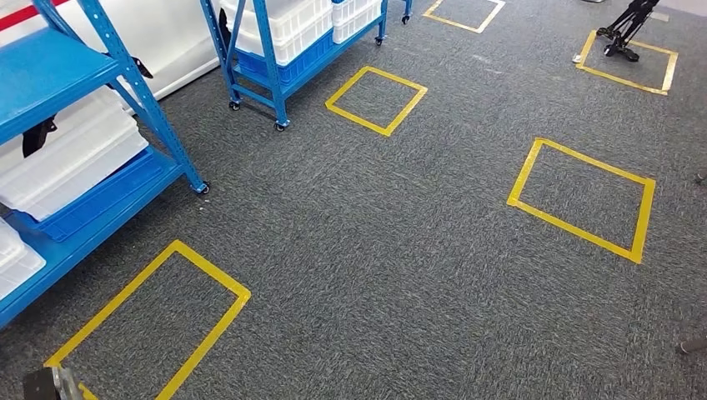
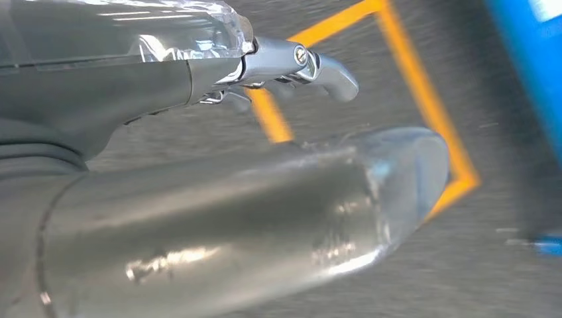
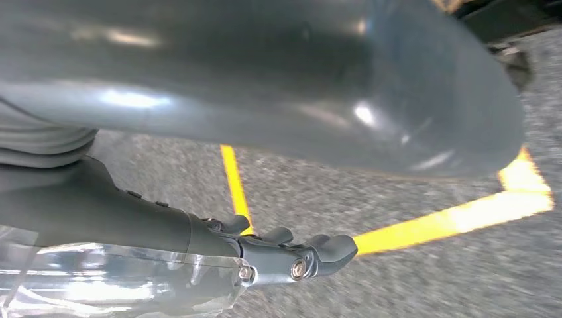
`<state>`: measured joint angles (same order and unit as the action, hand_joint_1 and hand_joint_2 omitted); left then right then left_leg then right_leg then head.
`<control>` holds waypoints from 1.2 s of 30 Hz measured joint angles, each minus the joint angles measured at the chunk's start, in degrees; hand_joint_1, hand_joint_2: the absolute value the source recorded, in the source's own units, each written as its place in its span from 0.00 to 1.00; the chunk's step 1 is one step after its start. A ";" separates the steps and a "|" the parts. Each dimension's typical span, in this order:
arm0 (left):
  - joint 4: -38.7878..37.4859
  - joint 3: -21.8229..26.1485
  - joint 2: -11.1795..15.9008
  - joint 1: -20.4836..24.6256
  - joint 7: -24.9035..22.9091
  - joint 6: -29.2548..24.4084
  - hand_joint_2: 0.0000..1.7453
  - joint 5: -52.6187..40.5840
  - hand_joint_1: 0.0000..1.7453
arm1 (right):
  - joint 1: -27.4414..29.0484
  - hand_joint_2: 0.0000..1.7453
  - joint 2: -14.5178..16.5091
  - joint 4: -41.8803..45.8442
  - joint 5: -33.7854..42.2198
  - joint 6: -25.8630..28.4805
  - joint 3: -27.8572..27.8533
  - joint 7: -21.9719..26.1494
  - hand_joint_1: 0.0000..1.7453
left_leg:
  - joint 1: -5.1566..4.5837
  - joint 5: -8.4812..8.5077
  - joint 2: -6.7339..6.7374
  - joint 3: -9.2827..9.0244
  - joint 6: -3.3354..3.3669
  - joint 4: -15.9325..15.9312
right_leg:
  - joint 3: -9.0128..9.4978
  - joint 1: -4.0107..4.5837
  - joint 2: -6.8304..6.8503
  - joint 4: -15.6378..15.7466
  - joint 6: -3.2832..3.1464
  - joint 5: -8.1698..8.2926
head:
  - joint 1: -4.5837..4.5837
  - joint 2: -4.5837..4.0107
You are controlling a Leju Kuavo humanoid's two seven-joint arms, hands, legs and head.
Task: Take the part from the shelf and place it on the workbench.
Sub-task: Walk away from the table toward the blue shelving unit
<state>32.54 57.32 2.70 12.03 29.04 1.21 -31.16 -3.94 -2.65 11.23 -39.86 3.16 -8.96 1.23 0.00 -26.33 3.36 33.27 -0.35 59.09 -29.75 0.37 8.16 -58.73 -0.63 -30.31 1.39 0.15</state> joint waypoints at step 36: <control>-18.50 -16.42 -4.04 -12.12 -12.83 -5.30 0.00 9.60 0.00 | 3.22 0.00 1.24 -0.14 0.50 0.60 -3.86 1.74 0.00 | 0.80 0.71 -3.54 -1.24 1.46 -1.77 | -4.24 -1.17 -7.51 -10.11 1.66 -6.21 | -0.68 0.01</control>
<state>14.03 40.91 -1.34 -0.09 16.21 -4.09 -21.56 -0.73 -1.41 11.09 -39.36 3.75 -12.83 2.97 0.80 -25.62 -0.18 32.03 1.11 57.32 -34.00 -0.80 0.65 -68.85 1.03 -36.53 0.70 0.16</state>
